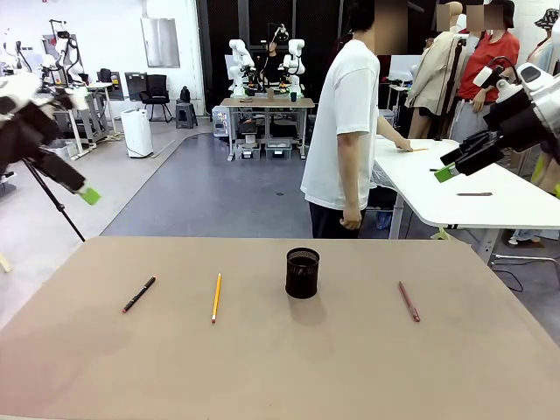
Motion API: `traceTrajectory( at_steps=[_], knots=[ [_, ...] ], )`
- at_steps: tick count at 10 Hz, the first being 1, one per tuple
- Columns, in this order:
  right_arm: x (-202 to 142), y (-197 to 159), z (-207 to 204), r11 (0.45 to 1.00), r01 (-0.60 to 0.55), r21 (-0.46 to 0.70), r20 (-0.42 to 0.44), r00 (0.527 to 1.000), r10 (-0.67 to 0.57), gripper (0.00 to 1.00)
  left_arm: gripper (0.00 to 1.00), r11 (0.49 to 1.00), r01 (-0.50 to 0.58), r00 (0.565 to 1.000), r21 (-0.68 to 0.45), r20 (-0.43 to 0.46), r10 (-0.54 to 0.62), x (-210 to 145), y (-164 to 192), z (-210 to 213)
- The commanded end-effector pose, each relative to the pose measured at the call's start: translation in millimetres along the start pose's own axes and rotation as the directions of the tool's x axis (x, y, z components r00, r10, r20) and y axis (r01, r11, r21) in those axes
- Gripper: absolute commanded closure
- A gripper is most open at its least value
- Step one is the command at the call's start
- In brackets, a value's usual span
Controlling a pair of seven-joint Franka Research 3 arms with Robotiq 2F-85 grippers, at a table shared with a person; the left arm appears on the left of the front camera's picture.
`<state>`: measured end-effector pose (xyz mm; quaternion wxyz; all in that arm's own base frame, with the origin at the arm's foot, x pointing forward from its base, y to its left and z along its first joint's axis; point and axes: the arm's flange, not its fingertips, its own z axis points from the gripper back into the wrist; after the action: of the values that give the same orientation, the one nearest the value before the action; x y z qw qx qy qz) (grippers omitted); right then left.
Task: Place the pens into the pen holder.
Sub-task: Pick up a writing instrument from the table and place it into the Pen holder.
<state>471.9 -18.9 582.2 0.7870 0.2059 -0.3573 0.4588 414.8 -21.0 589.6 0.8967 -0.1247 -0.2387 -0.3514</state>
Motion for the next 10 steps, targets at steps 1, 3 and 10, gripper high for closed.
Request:
traceTrajectory(
  at_steps=[1, 3, 10],
  knots=[
    [3.3, -0.7, 1.3, 1.0, -0.002, -0.005, 0.003, 1.0, 0.003, 0.0, 0.0, 0.987, -0.13, 0.99, 0.096, -0.041, 0.134, 22.9, -11.4, -20.5],
    [3.3, -0.7, 1.3, 1.0, -0.002, -0.005, 0.003, 1.0, 0.003, 0.0, 0.0, 0.951, -0.23, 0.967, 0.206, -0.057, 0.247, 45.2, -25.0, -65.2],
    [3.3, -0.7, 1.3, 1.0, -0.002, -0.005, 0.003, 1.0, 0.003, 0.0, 0.0, 0.945, -0.248, 0.957, 0.213, -0.096, 0.273, 51.8, -36.8, -115.9]
  ],
)
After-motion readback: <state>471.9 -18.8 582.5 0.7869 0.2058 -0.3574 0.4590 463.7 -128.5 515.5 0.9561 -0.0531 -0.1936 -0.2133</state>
